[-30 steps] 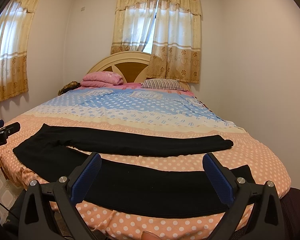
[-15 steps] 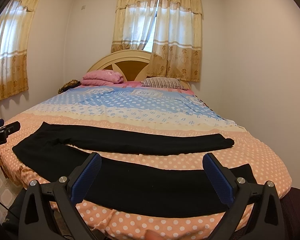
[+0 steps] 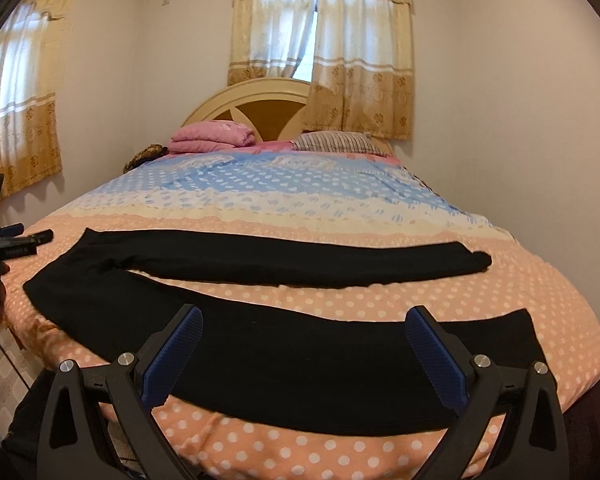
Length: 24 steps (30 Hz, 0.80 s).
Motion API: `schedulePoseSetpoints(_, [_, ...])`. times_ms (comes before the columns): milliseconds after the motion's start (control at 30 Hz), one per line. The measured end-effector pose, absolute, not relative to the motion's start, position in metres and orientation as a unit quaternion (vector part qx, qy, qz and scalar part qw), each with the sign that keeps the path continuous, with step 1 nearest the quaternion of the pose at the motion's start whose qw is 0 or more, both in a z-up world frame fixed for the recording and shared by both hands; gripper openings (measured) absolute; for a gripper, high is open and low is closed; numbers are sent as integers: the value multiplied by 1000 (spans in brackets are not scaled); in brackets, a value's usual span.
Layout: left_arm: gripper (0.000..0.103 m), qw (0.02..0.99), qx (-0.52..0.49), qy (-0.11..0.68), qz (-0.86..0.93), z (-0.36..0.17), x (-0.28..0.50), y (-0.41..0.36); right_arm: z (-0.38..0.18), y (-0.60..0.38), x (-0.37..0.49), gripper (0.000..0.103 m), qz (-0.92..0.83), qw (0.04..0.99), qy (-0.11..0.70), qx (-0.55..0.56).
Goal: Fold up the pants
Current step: 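Lower both grippers onto the pants legs and close on the fabric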
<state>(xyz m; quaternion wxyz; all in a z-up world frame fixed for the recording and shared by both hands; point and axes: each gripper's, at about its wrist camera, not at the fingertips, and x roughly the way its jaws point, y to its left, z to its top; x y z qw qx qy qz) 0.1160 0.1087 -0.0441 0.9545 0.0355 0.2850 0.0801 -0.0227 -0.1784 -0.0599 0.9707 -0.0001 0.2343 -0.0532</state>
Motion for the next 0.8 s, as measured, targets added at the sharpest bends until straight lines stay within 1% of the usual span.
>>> schedulePoseSetpoints(100, [103, 950, 67, 285, 112, -45, 150, 139, -66, -192, -7, 102, -64, 967, 247, 9])
schedulePoseSetpoints(233, [103, 939, 67, 319, 113, -54, 199, 172, -68, -217, 15, 101, -63, 964, 258, 29])
schedulePoseSetpoints(267, [103, 935, 63, 330, 112, -58, 210, 179, -68, -223, 21, 99, -62, 962, 264, 30])
schedulePoseSetpoints(300, [101, 930, 53, 346, 107, -65, 225, 187, -69, -227, 27, 93, -62, 961, 268, 30])
schedulePoseSetpoints(333, [95, 928, 46, 356, 104, -69, 231, 191, -70, -231, 34, 90, -66, 958, 276, 24])
schedulePoseSetpoints(367, [90, 925, 37, 366, 99, -77, 241, 196, -71, -234, 39, 87, -71, 956, 284, 19])
schedulePoseSetpoints(400, [84, 920, 30, 379, 93, -84, 251, 201, -73, -238, 46, 86, -73, 954, 291, 16])
schedulePoseSetpoints(500, [76, 908, 15, 412, 80, -105, 275, 209, -76, -256, 66, 86, -88, 946, 309, 27])
schedulePoseSetpoints(567, [74, 900, 17, 428, 80, -116, 286, 212, -77, -270, 77, 86, -101, 943, 316, 35])
schedulePoseSetpoints(600, [70, 897, 20, 434, 80, -120, 291, 212, -78, -276, 81, 86, -106, 941, 319, 37])
schedulePoseSetpoints(633, [62, 895, 18, 439, 76, -123, 295, 212, -78, -283, 87, 86, -112, 939, 323, 40])
schedulePoseSetpoints(667, [58, 893, 16, 444, 72, -126, 301, 215, -79, -289, 91, 86, -118, 937, 327, 41])
schedulePoseSetpoints(733, [42, 891, 4, 450, 55, -128, 306, 214, -81, -303, 102, 82, -129, 933, 334, 43])
schedulePoseSetpoints(767, [37, 892, -1, 450, 45, -130, 308, 215, -82, -309, 107, 75, -133, 930, 339, 42])
schedulePoseSetpoints(800, [34, 893, -1, 449, 40, -131, 309, 213, -84, -319, 114, 67, -140, 926, 349, 42])
